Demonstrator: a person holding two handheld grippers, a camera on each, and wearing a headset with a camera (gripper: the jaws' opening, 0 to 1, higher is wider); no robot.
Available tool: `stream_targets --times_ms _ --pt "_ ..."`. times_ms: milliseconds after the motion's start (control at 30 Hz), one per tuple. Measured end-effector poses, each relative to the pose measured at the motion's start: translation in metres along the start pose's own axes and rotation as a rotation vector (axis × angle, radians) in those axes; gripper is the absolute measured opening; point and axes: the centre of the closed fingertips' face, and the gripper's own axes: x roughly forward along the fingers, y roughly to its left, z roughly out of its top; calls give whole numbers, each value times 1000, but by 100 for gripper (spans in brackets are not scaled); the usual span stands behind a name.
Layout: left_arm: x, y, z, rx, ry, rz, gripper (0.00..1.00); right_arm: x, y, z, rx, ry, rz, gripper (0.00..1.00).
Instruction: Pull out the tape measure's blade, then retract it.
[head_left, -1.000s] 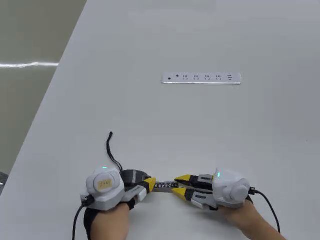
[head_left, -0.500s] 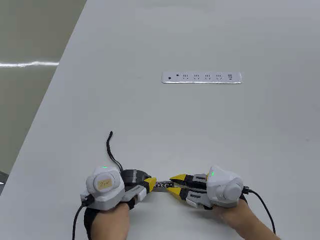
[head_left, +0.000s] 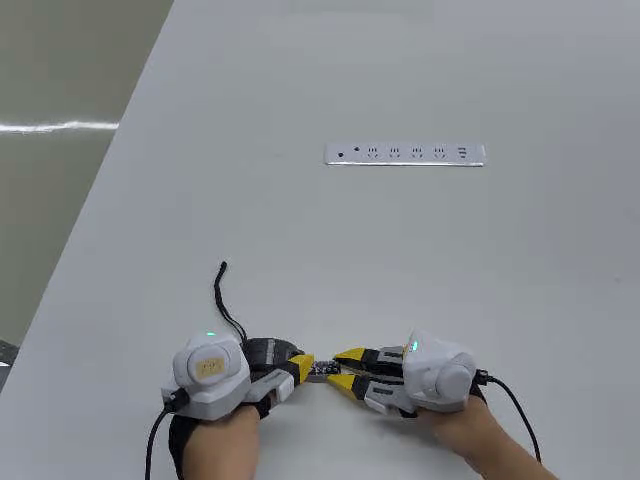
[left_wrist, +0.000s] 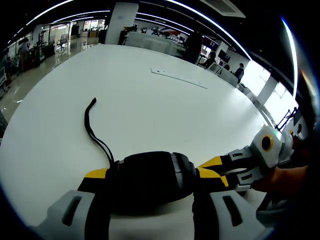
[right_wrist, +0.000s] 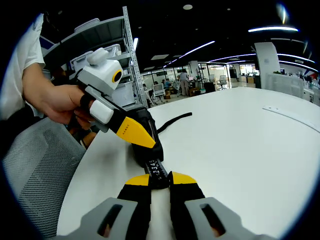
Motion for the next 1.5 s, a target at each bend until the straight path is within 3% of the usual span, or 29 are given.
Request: stream_targets --times_ms 567,833,967,1000,1067,1100,1167,1200,1267,1300,1367,1500 --pt "1 1 0 7 -2 -2 63 1 3 1 15 0 5 11" --pt "0 1 0 18 16 -9 62 2 3 1 8 2 2 11" --pt "-1 0 2 11 0 -8 62 1 3 1 9 -2 -11 11" --pt "0 0 -1 26 20 -9 62 1 3 0 9 -2 -11 11" --pt "0 2 1 14 4 -9 62 1 3 0 8 -3 -13 11" --pt "-1 1 -2 28 26 -12 62 1 3 0 7 -2 -12 11" --pt "-1 1 0 19 3 -10 62 1 3 1 6 -3 -15 11" --pt "-1 0 -2 38 20 -10 62 2 3 0 3 0 -13 11" --pt "-1 1 2 10 -3 -10 62 2 3 1 1 -3 -16 11" --pt "-1 0 -2 33 24 -14 62 3 4 1 4 0 -11 11" --pt "0 1 0 18 6 -10 62 3 3 2 1 0 -10 11" --pt "0 1 0 23 7 -9 62 5 3 1 -5 3 -7 11"
